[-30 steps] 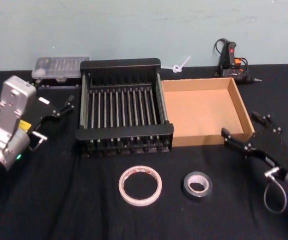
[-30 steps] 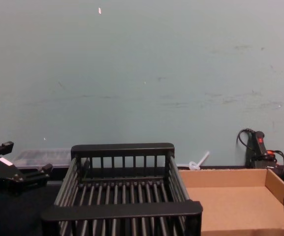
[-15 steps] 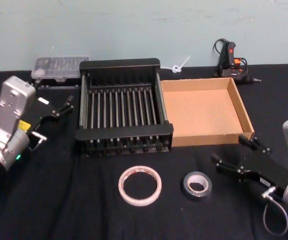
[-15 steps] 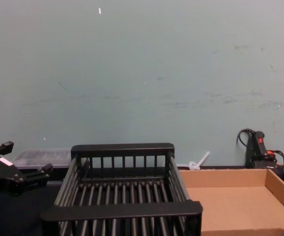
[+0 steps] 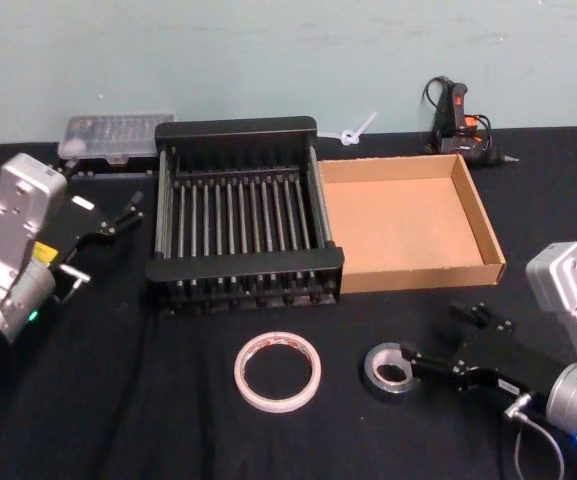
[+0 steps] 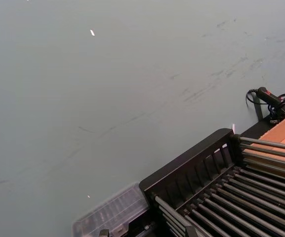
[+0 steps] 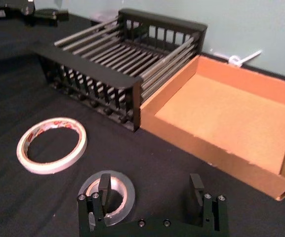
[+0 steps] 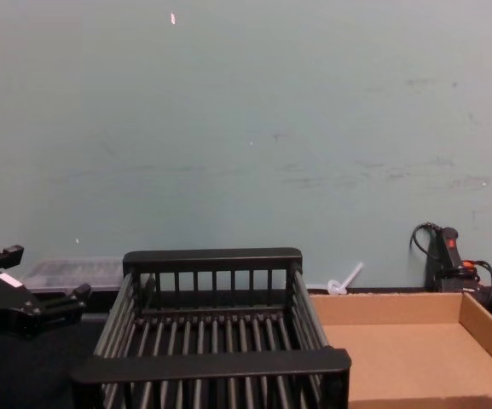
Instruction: Pick up the white tape and place it into the black box , Pick up the silver tape and place it into the brown box.
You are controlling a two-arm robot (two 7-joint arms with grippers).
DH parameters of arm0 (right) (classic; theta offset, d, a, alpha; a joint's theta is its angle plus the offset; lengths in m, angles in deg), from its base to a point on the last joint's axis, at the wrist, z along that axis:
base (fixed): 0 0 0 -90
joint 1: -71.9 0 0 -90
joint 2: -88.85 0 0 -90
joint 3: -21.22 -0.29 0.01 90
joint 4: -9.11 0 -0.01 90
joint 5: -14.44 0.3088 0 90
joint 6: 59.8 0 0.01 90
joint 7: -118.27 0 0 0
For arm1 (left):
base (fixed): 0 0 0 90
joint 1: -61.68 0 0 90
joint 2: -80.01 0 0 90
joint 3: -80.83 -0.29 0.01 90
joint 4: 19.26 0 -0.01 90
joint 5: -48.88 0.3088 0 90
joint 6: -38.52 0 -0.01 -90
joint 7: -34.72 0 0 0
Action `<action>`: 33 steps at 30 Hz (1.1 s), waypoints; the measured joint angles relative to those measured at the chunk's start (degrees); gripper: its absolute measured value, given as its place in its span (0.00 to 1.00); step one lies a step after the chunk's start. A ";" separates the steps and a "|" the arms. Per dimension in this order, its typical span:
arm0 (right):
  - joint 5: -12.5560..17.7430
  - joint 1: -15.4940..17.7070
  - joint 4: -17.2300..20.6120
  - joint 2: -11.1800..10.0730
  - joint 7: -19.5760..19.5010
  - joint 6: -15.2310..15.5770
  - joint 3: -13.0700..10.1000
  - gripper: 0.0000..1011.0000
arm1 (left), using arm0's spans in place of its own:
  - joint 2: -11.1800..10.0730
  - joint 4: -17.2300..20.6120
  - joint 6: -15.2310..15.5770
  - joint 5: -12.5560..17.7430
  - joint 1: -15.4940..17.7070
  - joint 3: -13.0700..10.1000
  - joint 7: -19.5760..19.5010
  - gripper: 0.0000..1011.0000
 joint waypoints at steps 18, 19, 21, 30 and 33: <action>-3.32 -2.76 -1.60 1.65 2.59 5.62 1.17 0.99 | 0.00 0.00 0.00 0.00 0.00 0.00 0.00 0.99; -3.47 -2.89 -1.68 1.76 2.68 5.74 1.18 0.99 | 0.00 0.00 0.00 0.00 0.00 0.00 0.00 0.99; -3.91 -3.25 -1.94 2.05 2.85 6.09 1.21 0.99 | 0.00 0.00 0.00 0.00 0.00 0.00 0.00 0.99; -5.25 -4.42 -2.96 2.99 3.71 7.14 1.29 0.99 | 0.00 0.00 0.00 0.00 0.00 0.00 0.00 0.99; -5.67 -4.80 -3.37 3.34 4.12 7.43 1.44 0.99 | 0.00 0.00 0.00 0.00 0.00 0.00 0.00 0.99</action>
